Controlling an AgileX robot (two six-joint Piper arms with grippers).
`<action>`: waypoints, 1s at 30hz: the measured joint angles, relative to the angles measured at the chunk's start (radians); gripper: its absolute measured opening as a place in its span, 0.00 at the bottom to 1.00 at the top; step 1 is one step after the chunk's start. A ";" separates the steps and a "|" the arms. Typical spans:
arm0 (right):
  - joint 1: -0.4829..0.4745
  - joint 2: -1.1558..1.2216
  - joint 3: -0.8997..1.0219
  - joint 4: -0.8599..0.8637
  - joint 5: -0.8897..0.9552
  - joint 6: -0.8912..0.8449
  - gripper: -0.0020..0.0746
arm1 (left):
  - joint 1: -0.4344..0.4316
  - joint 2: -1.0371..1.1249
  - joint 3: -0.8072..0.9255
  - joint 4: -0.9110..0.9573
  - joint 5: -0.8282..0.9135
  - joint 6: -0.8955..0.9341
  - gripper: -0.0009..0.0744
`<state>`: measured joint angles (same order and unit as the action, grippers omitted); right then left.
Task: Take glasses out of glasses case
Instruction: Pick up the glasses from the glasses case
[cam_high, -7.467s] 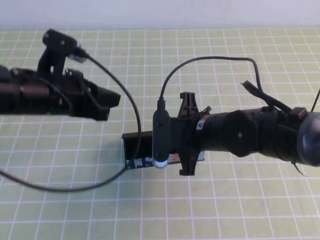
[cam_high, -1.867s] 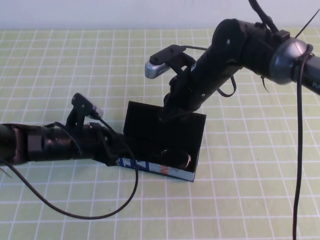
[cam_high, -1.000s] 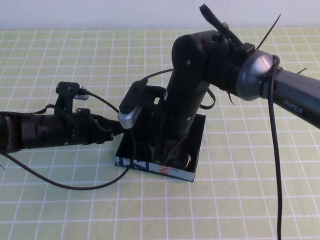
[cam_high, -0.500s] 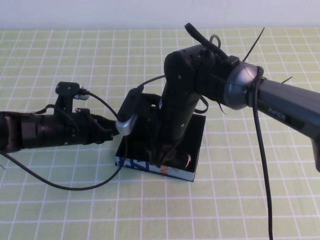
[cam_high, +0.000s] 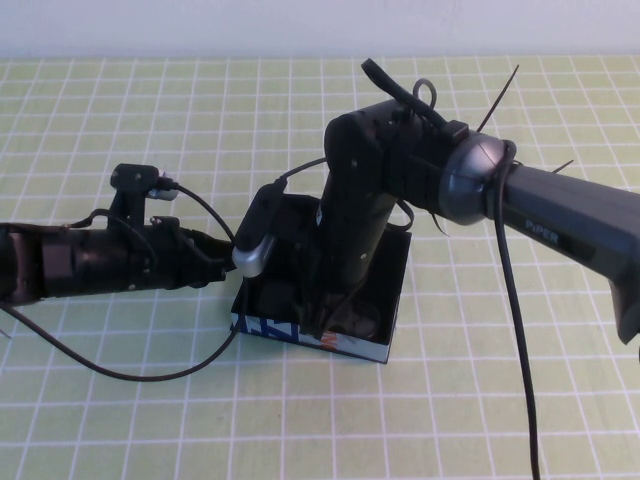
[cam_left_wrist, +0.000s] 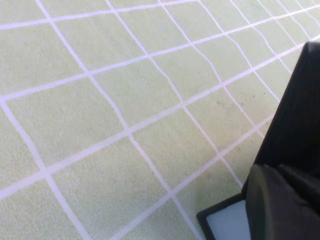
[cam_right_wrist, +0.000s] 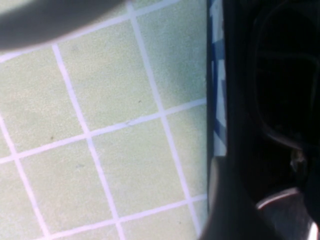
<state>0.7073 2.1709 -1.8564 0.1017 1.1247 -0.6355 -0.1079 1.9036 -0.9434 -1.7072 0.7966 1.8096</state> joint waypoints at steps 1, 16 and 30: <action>0.000 0.000 0.000 -0.004 0.000 0.000 0.41 | 0.000 0.000 0.000 0.000 0.000 0.000 0.01; 0.002 -0.014 -0.036 -0.052 -0.021 0.055 0.41 | 0.000 0.000 0.000 0.005 0.000 0.000 0.01; 0.002 0.003 -0.049 -0.111 -0.030 0.070 0.40 | 0.000 0.000 0.000 0.014 0.000 0.000 0.01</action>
<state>0.7094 2.1744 -1.9050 -0.0093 1.0945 -0.5651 -0.1079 1.9036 -0.9434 -1.6937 0.7966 1.8096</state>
